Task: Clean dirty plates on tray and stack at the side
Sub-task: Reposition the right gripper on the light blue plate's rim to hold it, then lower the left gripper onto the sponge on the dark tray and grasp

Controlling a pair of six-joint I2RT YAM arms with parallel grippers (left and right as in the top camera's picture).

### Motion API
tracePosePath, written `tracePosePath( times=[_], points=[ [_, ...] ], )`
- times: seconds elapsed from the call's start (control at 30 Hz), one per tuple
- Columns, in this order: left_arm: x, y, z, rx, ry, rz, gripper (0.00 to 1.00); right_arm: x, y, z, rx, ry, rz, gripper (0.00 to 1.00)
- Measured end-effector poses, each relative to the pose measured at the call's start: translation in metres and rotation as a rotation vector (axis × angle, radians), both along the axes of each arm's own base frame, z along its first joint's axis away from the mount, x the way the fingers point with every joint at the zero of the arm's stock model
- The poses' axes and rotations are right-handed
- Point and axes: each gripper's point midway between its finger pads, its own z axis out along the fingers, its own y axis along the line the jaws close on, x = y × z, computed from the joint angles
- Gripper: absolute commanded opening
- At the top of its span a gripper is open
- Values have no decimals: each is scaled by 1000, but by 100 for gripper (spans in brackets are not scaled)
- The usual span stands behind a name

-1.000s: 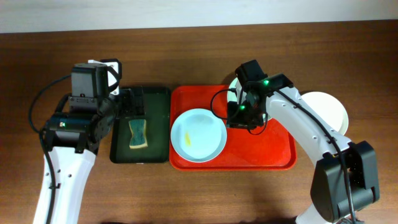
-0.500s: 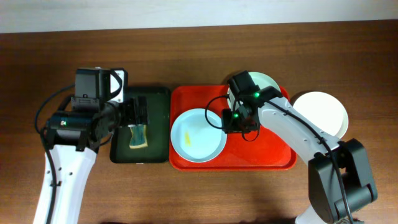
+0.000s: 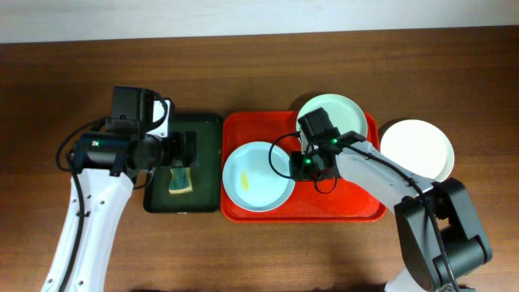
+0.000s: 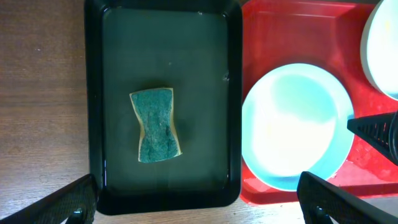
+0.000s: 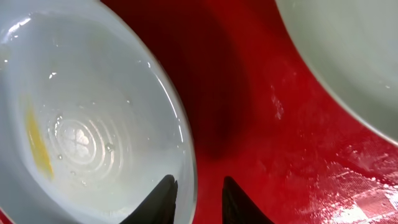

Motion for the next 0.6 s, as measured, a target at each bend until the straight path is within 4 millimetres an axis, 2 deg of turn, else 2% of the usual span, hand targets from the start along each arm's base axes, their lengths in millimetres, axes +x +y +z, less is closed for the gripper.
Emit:
tracePosePath(
  times=[0.1,0.27,0.43,0.6],
  points=[
    [0,0,-1,1,5,0,92,0,0,-2,4,-1,-11,15],
    [0,0,-1,1,6,0,92,1,0,-1,6,-5,-15,6],
    [-2,0,-2,2,14,0,92,2,1,-1,7,-6,-15,4],
    [-2,0,-3,1,17,1,84,2,0,-2,2,-8,-22,4]
  ],
)
